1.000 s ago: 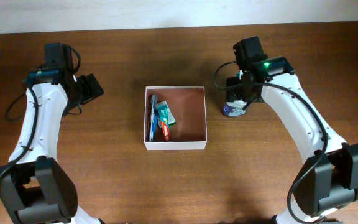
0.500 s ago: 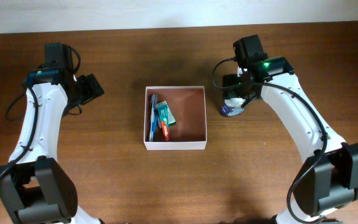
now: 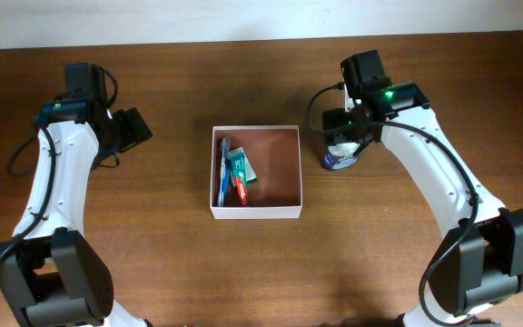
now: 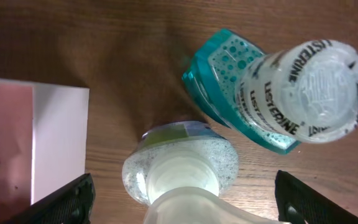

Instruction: Pack container

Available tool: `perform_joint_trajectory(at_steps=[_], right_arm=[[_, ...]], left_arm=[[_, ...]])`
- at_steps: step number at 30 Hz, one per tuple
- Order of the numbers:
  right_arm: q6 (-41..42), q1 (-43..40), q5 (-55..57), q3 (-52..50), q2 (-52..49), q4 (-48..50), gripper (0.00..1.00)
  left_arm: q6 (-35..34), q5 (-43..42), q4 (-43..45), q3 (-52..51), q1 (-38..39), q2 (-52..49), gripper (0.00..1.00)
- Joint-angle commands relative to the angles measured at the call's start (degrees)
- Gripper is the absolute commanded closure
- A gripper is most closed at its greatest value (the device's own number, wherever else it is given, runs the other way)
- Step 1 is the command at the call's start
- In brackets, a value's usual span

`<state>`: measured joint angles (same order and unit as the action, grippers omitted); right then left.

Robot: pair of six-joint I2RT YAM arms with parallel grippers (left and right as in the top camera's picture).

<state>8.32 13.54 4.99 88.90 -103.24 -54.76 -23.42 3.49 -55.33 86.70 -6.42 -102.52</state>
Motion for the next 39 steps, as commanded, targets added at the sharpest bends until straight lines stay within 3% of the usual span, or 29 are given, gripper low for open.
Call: perform_joint_trajectory(at_steps=[1, 13, 17, 39], right_arm=[[-4.85, -0.37, -0.35, -0.63, -0.44, 0.2, 0.15], [-5.44, -4.26, -4.81, -0.63, -0.44, -1.22, 0.14], [-8.98, -4.15, -8.94, -0.63, -0.44, -1.27, 0.14], [-7.91, -3.3, -9.31, -0.63, -0.44, -2.62, 0.14]], left_arm=[[0.31, 0.44, -0.02, 0.79, -0.17, 1.29, 0.01], [0.31, 0.44, -0.02, 0.79, -0.17, 1.29, 0.01], [0.31, 0.44, -0.02, 0.79, -0.17, 1.29, 0.01], [0.31, 0.44, -0.02, 0.79, -0.17, 1.29, 0.01]])
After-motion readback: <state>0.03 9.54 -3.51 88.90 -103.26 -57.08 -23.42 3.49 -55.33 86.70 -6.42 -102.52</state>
